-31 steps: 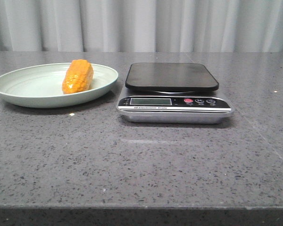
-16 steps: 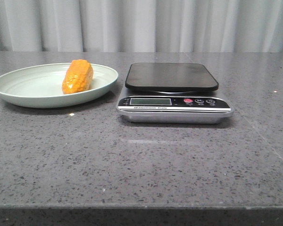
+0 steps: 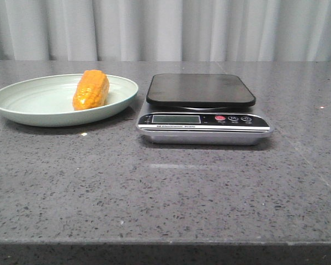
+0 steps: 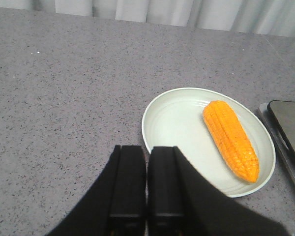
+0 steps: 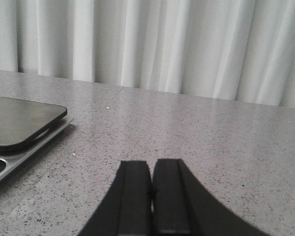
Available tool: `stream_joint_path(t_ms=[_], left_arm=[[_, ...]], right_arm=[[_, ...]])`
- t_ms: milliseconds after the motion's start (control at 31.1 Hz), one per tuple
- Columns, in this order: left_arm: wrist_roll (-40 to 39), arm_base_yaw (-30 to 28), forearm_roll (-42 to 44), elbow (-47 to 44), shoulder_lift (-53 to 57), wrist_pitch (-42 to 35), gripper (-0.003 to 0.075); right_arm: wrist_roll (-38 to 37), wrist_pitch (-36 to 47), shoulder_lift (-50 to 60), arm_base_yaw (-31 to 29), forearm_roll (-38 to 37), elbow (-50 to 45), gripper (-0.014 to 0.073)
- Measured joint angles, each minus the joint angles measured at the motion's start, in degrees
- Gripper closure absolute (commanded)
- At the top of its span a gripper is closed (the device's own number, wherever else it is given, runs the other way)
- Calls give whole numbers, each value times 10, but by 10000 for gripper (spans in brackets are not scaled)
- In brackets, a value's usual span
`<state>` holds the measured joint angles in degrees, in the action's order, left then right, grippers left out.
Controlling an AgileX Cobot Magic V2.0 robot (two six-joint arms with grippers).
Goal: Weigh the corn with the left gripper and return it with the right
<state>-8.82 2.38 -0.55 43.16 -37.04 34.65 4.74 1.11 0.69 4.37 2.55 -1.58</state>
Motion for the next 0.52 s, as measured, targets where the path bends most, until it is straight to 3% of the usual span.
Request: stream_joint_path(t_ms=[258,515], left_arm=[[0,0,-10,66,-93,52,184],[10,22,-11,136,-202,72,155]], right_arm=[[0,0,0,0,0,0,428],[0,0,0,0,0,0,428]])
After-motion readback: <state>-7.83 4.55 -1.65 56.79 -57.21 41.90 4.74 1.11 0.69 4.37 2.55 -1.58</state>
